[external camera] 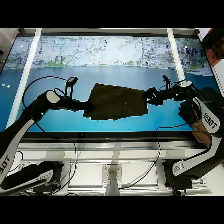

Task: Fold the clothes and pants, and hang the long-sleeved shirts on hangers.

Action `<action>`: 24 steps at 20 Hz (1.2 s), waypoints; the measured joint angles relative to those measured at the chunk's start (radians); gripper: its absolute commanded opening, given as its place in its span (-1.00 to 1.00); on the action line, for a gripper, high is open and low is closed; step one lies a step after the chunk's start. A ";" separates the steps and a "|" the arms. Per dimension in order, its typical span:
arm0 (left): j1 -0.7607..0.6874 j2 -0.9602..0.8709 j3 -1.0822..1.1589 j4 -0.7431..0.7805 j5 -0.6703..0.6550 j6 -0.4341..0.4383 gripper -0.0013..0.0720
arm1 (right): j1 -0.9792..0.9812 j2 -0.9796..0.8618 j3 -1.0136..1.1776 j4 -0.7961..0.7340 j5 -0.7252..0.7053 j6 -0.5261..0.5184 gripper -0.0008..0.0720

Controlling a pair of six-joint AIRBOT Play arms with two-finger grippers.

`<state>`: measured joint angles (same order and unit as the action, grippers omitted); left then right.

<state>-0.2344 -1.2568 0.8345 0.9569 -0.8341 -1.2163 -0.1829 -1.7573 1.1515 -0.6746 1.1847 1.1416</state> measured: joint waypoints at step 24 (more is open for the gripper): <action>0.000 0.000 0.000 0.000 0.000 0.000 0.92 | 0.023 -0.006 0.054 -0.108 0.055 -0.018 0.77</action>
<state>-0.2344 -1.2568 0.8345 0.9569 -0.8337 -1.2160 -0.1604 -1.7630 1.2053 -0.7830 1.2392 1.1233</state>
